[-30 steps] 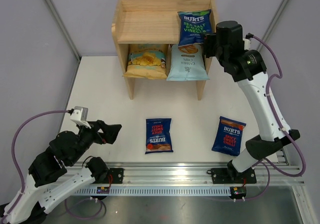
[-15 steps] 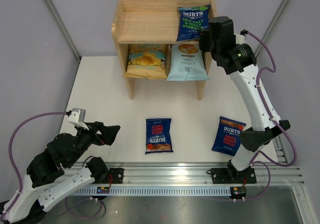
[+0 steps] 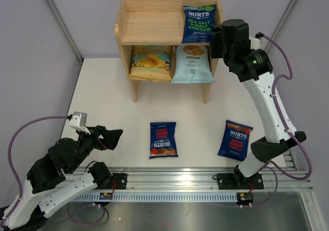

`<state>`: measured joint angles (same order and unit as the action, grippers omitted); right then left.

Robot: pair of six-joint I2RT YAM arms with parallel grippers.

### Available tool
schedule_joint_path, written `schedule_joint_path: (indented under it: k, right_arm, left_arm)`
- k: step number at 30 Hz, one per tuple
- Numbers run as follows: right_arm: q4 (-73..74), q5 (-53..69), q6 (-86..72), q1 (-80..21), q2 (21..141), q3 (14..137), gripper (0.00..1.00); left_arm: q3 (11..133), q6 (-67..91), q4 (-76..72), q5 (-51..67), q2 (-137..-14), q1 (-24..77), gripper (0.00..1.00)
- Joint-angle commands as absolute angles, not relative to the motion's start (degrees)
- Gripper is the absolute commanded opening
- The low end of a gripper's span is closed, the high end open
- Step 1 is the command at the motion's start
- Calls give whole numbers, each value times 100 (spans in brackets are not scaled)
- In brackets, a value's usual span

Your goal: Place and organize the chips bags onto the shelf

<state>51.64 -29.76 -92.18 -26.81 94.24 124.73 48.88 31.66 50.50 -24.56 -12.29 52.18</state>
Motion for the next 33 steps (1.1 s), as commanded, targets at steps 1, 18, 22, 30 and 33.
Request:
schedule_joint_path:
  k: [1, 18, 22, 30, 33]
  right_arm:
    - [5529, -3147, -9132, -2619, 9167, 12235, 70]
    - [4361, -2927, -8114, -2619, 7718, 10506, 100]
    - [3728, -2681, -7165, -2619, 6938, 9705, 100]
    - [2839, -1171, -4985, -2628, 5495, 7604, 99]
    - [2628, -38, -4238, -2619, 5291, 6735, 99]
  left_arm:
    - [4939, 3252, 4957, -2742, -1125, 5291, 99]
    - [5001, 3454, 5185, -3199, -1449, 5353, 99]
    - [5036, 3463, 5203, -3199, -1871, 5353, 99]
    - [4703, 3980, 4817, -2567, -2864, 5344, 99]
    - [4238, 4201, 4264, -2198, -3286, 5344, 99]
